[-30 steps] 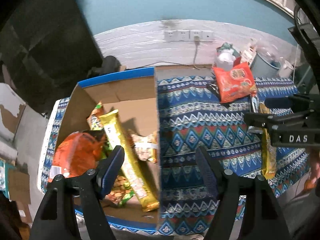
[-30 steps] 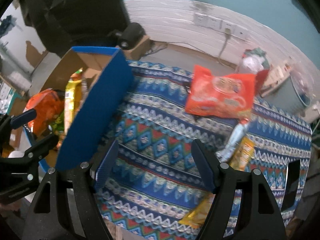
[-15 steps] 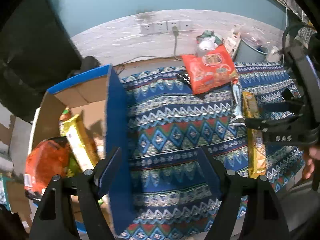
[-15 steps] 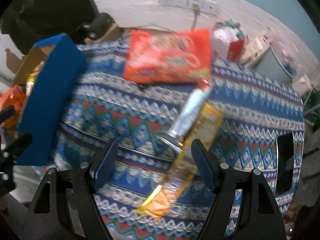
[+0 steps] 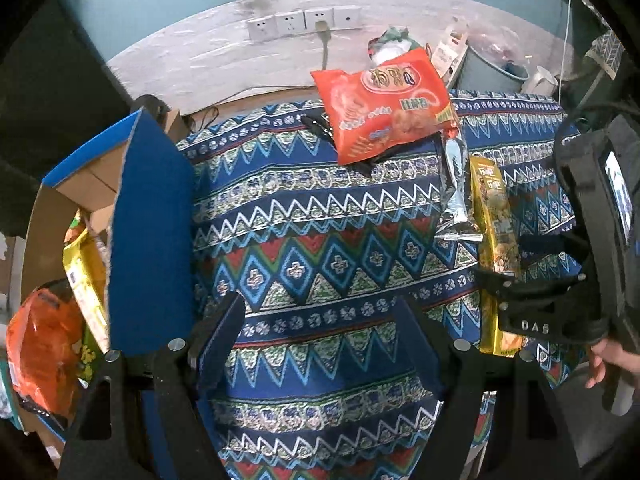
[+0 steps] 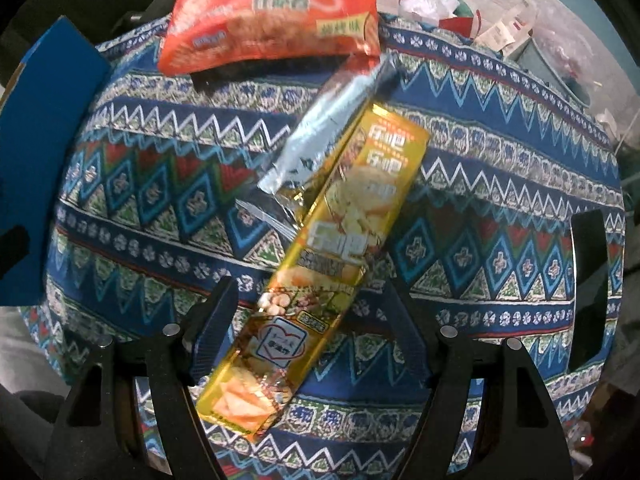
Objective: Organize snacks
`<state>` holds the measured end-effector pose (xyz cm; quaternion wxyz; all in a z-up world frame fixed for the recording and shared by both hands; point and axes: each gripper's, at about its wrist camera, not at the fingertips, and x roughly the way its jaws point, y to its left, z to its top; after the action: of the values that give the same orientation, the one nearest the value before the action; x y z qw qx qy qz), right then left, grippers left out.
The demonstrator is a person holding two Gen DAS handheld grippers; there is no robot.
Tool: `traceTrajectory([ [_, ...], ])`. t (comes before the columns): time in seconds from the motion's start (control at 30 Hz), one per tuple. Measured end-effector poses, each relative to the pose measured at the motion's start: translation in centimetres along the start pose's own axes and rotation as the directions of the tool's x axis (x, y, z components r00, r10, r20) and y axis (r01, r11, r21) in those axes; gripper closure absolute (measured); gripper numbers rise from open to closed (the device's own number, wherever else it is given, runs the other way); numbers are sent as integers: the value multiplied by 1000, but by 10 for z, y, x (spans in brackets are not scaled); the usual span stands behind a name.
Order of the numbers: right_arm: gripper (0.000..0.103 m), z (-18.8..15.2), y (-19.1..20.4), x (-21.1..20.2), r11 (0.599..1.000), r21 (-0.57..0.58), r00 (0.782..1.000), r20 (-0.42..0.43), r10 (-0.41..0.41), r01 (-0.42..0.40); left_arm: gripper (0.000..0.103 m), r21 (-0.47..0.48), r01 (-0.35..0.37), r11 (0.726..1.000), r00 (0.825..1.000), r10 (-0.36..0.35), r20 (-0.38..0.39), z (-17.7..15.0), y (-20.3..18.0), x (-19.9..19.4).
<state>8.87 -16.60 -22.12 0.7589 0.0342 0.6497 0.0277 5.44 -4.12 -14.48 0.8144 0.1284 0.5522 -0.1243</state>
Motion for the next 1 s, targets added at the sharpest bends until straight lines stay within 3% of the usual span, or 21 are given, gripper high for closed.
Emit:
traceTrajectory([
  [0.17, 57, -7, -7, 4, 999, -22, 1000, -9, 26, -26, 24, 20, -5, 1000, 1000, 6, -17, 5, -11, 9],
  [0.33, 71, -17, -36, 1, 999, 9, 999, 1, 34, -34, 24, 40, -5, 999, 1000, 6, -28, 11, -23, 16],
  [0.47, 75, -21, -62, 0, 999, 36, 1000, 12, 7, -7, 24, 46, 14, 999, 999, -13, -34, 18, -34, 20],
  [0.83, 76, -22, -109, -5, 996, 80, 998, 46, -46, 42, 24, 60, 64, 996, 997, -62, -37, 43, -72, 38],
  [1.0, 75, -17, -125, -12, 995, 73, 996, 55, -66, 62, 24, 22, 105, 994, 994, -104, -43, 59, -81, 52],
])
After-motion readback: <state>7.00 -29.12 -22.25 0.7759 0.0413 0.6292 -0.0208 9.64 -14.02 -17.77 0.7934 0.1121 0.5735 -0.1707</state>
